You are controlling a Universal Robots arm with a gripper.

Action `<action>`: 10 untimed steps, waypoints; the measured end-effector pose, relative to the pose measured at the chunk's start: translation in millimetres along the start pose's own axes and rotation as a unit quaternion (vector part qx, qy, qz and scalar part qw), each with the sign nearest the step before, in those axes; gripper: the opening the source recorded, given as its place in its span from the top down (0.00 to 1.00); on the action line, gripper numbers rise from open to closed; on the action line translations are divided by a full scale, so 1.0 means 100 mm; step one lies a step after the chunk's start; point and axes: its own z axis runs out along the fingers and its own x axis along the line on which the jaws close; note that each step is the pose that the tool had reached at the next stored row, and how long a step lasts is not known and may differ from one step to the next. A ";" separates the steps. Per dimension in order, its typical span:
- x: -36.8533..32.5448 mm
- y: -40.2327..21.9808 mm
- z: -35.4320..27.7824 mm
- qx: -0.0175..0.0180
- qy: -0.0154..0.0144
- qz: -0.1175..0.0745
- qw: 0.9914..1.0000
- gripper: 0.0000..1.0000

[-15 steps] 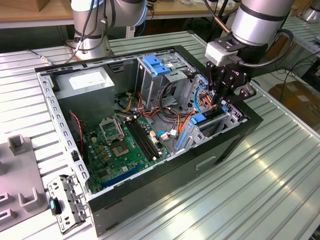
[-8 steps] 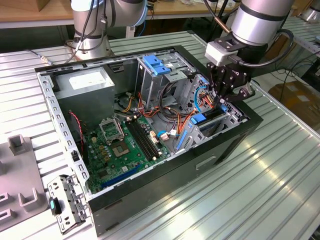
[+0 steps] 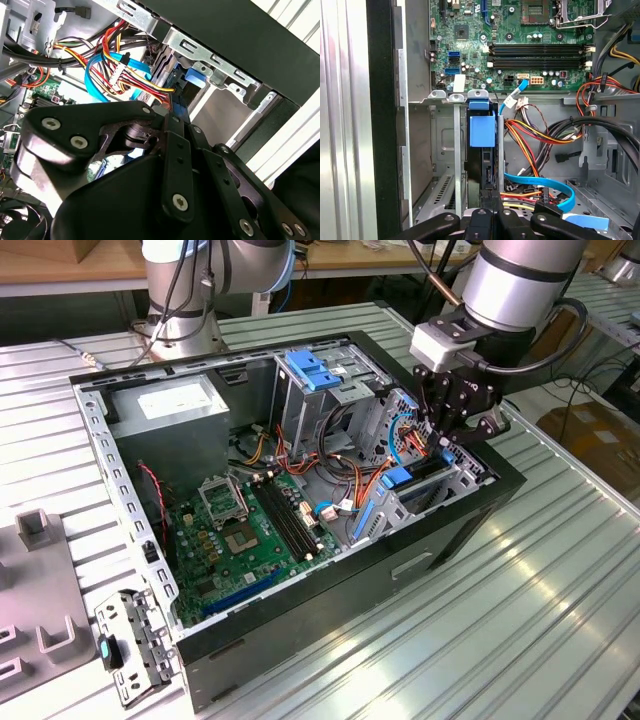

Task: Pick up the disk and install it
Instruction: 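Insert the second disk wire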

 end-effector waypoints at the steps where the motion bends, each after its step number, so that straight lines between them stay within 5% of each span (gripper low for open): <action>1: 0.000 0.000 0.000 0.000 0.000 0.000 1.000 0.89; 5: 0.000 0.037 -0.003 0.000 0.000 0.000 1.000 0.89; 10: 0.003 0.175 -0.010 0.000 0.000 0.000 1.000 0.89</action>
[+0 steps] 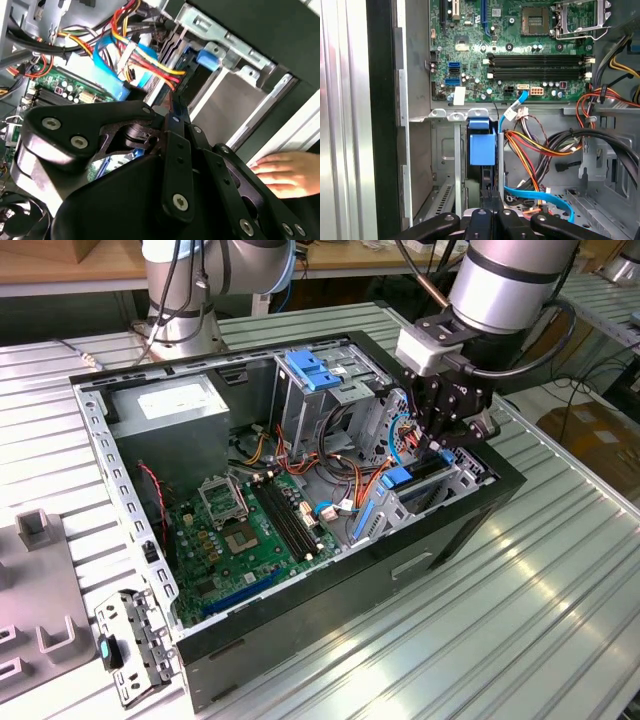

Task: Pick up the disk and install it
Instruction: 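Insert the second disk wire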

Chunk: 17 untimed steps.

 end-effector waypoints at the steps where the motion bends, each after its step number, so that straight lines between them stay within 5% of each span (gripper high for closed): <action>1: 0.000 0.000 0.000 0.000 0.000 0.000 1.000 0.89; 8: 0.004 -0.005 -0.100 0.000 0.000 0.000 1.000 0.89; 12: -0.031 -0.019 -0.317 -0.001 0.000 0.000 1.000 0.89; 15: -0.107 -0.021 -0.384 -0.004 0.005 0.000 1.000 0.89; 17: -0.138 -0.024 -0.404 -0.009 0.010 -0.001 1.000 0.89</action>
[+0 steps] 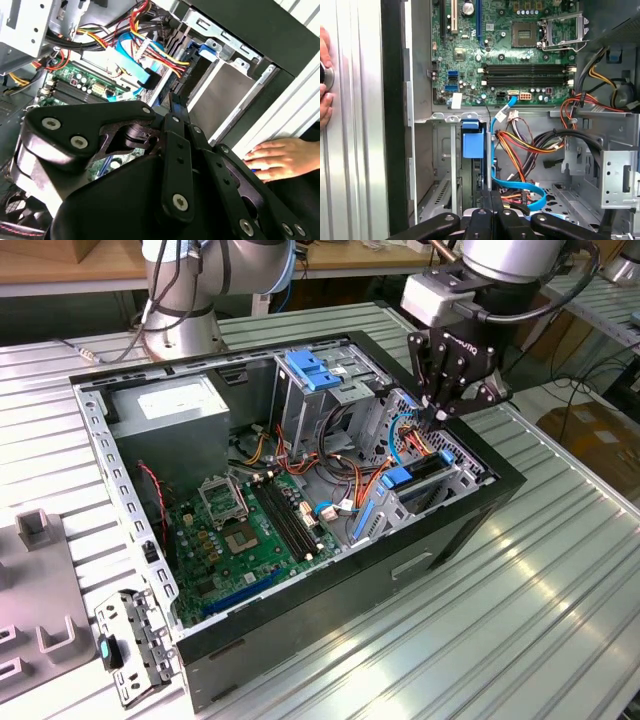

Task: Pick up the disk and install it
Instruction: 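Insert the second disk wire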

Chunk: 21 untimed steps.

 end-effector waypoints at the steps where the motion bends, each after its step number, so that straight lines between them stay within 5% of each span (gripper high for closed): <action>1: -0.037 -0.004 -0.011 -0.005 0.007 -0.001 1.000 0.89; 2: -0.069 -0.010 -0.017 -0.009 0.009 -0.001 1.000 0.89; 4: -0.083 -0.023 -0.026 -0.011 0.011 -0.001 1.000 0.89; 14: -0.175 -0.102 -0.100 -0.016 0.014 -0.002 1.000 0.89; 18: -0.311 -0.129 -0.106 -0.019 0.021 -0.002 1.000 0.89; 21: -0.391 -0.139 -0.090 -0.019 0.030 -0.002 0.999 0.89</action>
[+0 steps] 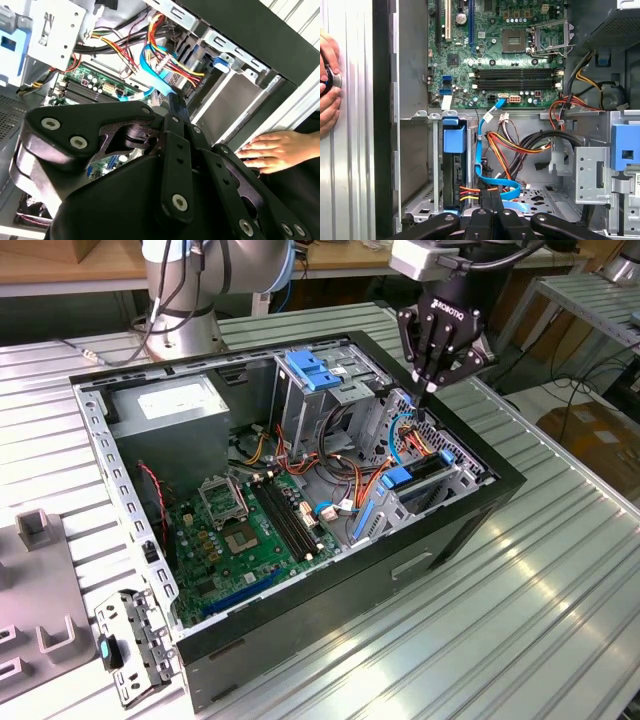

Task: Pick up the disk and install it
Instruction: 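Insert the second disk wire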

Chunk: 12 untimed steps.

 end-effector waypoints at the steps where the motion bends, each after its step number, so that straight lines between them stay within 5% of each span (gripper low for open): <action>1: -0.026 -0.003 0.008 0.000 0.003 0.000 1.000 0.89; 6: -0.071 -0.009 0.055 0.000 0.017 0.000 1.000 0.83; 8: -0.087 -0.010 0.076 0.000 0.025 0.000 1.000 0.76; 9: -0.092 -0.009 0.081 0.000 0.029 0.000 1.000 0.70; 10: -0.097 -0.009 0.082 0.000 0.039 0.000 0.999 0.70; 12: -0.096 -0.009 0.072 0.000 0.042 0.000 0.999 0.70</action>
